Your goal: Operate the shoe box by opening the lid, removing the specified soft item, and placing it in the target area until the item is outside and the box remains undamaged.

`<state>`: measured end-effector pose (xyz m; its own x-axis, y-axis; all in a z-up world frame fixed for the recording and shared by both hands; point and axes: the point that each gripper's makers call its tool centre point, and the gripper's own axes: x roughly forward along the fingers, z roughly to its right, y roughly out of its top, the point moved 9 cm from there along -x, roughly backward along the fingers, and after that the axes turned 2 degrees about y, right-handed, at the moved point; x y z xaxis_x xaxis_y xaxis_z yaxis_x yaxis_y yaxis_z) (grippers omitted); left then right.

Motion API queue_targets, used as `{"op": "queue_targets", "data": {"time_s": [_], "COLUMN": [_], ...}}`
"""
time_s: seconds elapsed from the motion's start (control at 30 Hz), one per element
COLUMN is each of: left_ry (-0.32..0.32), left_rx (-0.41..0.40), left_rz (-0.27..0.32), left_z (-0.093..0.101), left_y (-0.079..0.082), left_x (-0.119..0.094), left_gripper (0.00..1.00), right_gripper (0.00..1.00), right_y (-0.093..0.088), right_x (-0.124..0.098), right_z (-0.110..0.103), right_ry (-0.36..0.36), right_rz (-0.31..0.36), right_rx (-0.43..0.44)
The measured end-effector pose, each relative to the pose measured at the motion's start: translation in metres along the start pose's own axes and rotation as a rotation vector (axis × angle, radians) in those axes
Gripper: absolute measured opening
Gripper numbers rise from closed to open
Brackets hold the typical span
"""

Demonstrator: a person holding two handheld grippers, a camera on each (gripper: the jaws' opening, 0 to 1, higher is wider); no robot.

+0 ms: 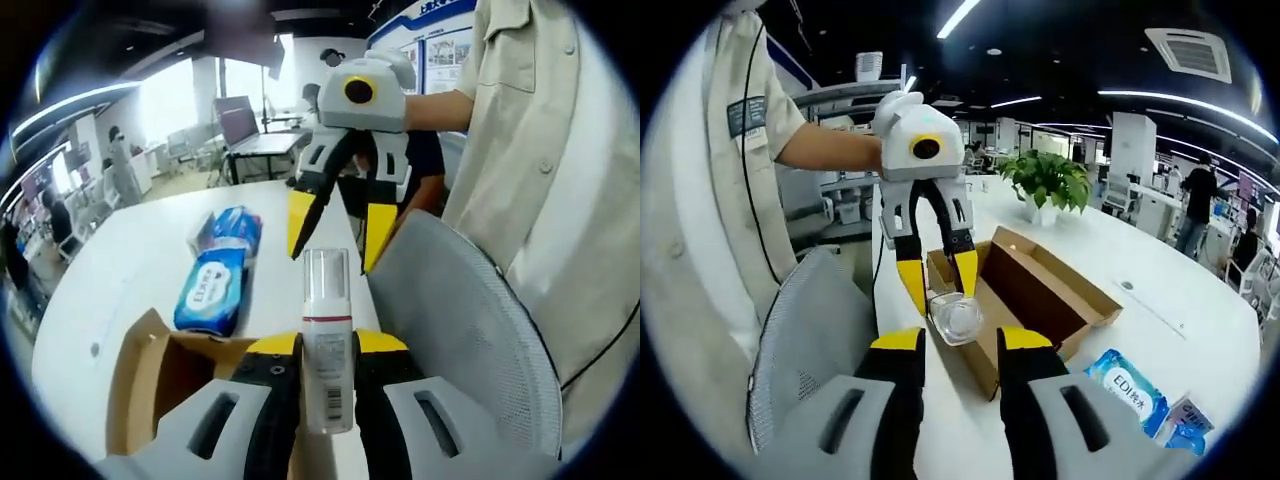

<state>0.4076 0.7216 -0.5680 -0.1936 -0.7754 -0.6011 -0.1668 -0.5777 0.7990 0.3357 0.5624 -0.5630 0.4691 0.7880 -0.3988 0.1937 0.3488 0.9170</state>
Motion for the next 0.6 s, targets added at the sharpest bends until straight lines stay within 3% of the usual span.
{"op": "queue_targets", "data": {"time_s": [0.33, 0.6], "left_ry": [-0.015, -0.008], "left_rx": [0.029, 0.052], "left_rz": [0.009, -0.022], "left_z": [0.0035, 0.0042], "left_y": [0.0001, -0.0026], "left_x": [0.0033, 0.0103], "left_gripper": [0.17, 0.17], "right_gripper": [0.18, 0.16], "right_y": [0.0053, 0.0098], "right_x": [0.0046, 0.0082], "right_z": [-0.0028, -0.0054], "right_ry": [0.035, 0.056], "right_rz": [-0.02, -0.056], "right_rx": [-0.069, -0.122]}}
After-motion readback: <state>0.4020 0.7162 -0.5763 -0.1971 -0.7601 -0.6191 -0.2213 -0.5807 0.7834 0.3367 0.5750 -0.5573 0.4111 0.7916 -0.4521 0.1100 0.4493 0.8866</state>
